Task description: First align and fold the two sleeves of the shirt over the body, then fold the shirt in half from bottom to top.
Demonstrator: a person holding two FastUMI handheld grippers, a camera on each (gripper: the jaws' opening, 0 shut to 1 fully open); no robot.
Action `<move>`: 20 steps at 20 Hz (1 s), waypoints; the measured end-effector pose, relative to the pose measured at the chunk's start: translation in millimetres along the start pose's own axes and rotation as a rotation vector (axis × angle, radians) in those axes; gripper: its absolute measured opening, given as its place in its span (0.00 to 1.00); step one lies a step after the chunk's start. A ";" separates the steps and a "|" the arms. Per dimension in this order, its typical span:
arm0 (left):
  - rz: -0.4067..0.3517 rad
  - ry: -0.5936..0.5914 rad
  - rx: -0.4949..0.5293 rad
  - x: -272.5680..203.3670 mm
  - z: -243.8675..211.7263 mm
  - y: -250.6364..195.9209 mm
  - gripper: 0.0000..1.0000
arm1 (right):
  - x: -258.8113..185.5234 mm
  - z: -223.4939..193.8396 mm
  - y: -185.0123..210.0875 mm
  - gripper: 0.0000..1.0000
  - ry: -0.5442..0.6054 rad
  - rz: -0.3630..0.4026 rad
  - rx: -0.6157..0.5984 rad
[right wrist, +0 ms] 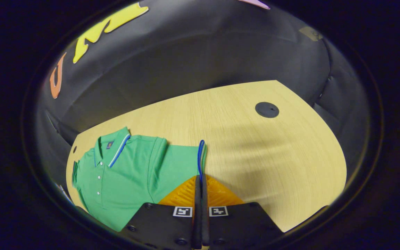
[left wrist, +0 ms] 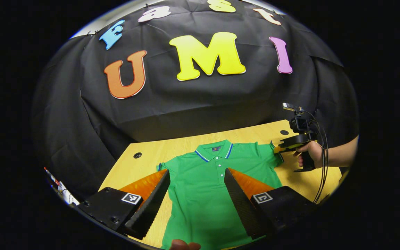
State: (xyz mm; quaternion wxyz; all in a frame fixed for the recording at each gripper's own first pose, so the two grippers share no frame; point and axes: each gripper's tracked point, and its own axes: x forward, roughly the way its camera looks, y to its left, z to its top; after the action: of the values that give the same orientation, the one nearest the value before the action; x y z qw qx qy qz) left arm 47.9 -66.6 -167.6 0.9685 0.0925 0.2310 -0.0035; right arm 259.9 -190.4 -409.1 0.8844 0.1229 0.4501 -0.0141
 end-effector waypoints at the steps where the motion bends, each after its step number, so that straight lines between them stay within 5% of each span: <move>1: 0.000 0.005 -0.006 0.7 -2.5 1.0 1.00 | -2.6 2.5 1.3 0.03 -0.005 0.001 0.010; 8: 0.004 0.048 -0.065 -4.4 -18.3 9.3 1.00 | -31.3 33.2 27.1 0.03 -0.078 0.027 0.051; 20: 0.103 0.069 -0.166 -32.1 -44.1 72.2 1.00 | -46.6 33.4 147.1 0.02 -0.083 0.115 -0.036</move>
State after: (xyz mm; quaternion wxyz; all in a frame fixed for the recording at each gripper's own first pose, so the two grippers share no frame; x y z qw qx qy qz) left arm 3.1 11.1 -179.0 0.9632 0.0238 0.2589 0.0689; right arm 278.6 -59.5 -322.9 0.9038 0.1319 0.4052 0.0397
